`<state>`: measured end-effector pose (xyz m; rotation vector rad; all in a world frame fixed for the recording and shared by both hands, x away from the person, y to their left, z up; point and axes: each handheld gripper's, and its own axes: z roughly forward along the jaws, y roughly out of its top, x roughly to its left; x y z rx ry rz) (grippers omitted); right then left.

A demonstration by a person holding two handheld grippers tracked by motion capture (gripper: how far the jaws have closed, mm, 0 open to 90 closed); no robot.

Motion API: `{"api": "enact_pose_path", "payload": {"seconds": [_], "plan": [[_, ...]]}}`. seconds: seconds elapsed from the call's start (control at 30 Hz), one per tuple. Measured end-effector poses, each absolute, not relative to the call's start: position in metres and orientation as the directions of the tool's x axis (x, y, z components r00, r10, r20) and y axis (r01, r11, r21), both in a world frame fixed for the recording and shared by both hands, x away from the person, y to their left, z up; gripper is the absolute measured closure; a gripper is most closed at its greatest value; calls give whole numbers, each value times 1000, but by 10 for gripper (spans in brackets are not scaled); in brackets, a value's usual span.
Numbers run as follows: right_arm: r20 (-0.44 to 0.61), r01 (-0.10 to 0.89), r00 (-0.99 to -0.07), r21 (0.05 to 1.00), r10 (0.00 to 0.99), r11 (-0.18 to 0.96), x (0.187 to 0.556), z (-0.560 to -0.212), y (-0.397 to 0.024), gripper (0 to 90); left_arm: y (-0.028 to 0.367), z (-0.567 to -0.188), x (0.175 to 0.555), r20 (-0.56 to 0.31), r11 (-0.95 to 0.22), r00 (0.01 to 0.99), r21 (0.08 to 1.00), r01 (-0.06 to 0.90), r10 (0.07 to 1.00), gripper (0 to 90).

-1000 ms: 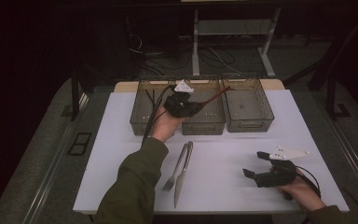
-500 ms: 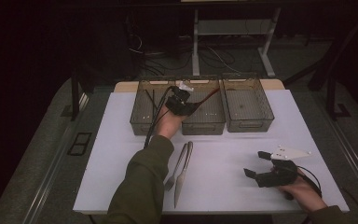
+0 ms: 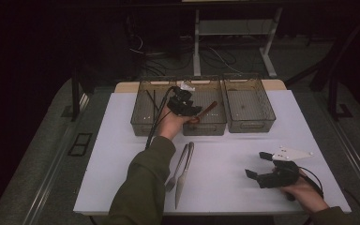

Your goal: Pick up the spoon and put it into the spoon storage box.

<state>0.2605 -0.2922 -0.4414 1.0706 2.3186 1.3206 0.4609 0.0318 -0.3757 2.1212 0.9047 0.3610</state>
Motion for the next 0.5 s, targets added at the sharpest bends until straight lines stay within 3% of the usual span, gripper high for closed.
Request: {"api": "enact_pose_path", "payload": {"seconds": [0.27,0.5], "plan": [[125,470,-690,826,713,310,261,-441,-292,91,36,-363,446,-54,-435,733,775,459,678,410],[122,469,-692,825,711,314,262,-441,-290,91,43,-358,425,-65,-434,756,786,441,651,397]]}}
